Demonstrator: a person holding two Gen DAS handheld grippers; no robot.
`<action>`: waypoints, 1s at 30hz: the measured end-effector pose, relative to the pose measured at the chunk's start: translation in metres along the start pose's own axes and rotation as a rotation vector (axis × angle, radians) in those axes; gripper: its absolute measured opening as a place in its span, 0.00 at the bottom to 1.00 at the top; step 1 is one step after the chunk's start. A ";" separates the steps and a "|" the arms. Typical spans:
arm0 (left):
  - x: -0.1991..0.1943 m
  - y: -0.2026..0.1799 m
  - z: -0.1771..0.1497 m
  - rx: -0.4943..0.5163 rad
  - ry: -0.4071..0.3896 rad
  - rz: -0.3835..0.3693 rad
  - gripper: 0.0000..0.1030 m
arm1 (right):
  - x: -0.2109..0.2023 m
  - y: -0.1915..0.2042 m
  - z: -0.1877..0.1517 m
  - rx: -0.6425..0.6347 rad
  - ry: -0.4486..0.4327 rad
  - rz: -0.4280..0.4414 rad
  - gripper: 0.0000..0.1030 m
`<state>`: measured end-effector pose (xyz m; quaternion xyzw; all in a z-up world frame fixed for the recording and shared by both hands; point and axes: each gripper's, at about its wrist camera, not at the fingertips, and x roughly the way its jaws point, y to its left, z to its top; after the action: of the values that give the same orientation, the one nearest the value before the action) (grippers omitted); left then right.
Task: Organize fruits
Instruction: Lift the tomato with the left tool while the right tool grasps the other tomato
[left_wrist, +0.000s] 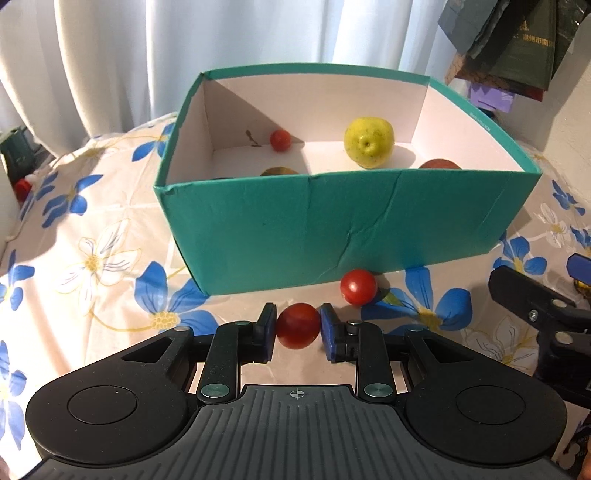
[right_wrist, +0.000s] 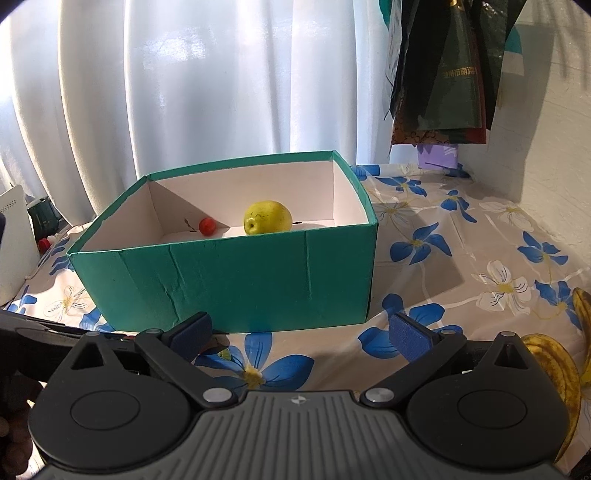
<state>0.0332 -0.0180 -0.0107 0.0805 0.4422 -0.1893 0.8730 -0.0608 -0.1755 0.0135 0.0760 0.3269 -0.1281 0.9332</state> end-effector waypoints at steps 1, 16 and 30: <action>-0.003 0.002 0.001 -0.004 -0.005 0.004 0.28 | 0.000 0.001 0.000 -0.004 0.002 0.003 0.98; -0.050 0.039 0.001 -0.102 -0.067 0.070 0.28 | 0.034 0.055 -0.004 -0.145 0.077 0.116 0.69; -0.049 0.056 -0.003 -0.159 -0.045 0.104 0.28 | 0.085 0.085 -0.007 -0.210 0.203 0.162 0.46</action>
<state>0.0270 0.0470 0.0251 0.0294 0.4312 -0.1095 0.8951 0.0232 -0.1085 -0.0404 0.0165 0.4240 -0.0090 0.9055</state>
